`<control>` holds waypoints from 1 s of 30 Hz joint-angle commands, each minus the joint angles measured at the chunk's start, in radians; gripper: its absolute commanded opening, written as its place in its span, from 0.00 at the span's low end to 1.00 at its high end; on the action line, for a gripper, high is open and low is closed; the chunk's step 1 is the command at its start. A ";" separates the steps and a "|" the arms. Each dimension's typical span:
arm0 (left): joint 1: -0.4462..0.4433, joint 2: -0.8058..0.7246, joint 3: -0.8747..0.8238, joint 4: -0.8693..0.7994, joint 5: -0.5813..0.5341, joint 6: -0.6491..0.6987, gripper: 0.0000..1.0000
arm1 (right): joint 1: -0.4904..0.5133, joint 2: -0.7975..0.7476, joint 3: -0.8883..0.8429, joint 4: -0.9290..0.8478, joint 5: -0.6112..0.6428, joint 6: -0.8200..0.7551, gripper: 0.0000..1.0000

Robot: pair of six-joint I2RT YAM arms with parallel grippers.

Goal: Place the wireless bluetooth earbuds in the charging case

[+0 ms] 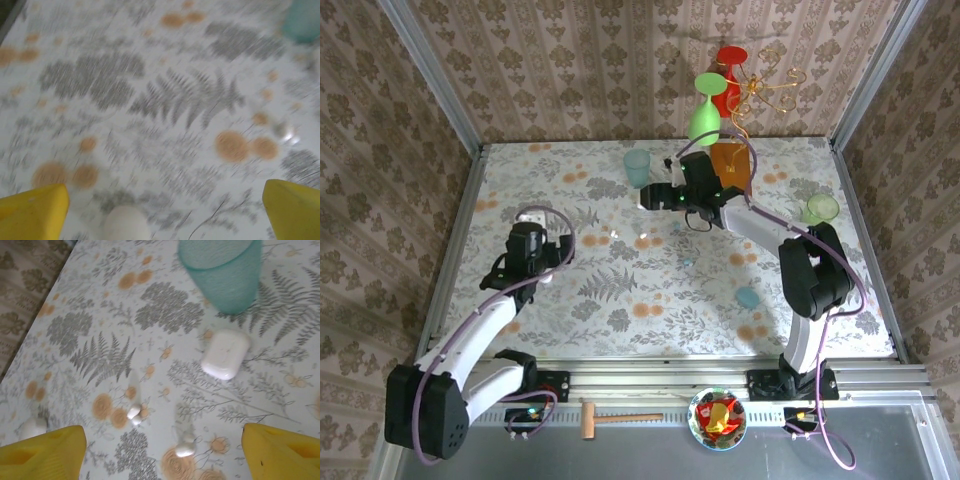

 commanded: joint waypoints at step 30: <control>0.110 0.412 0.104 -0.171 0.124 -0.133 0.51 | 0.034 -0.055 -0.010 -0.002 -0.072 -0.042 0.81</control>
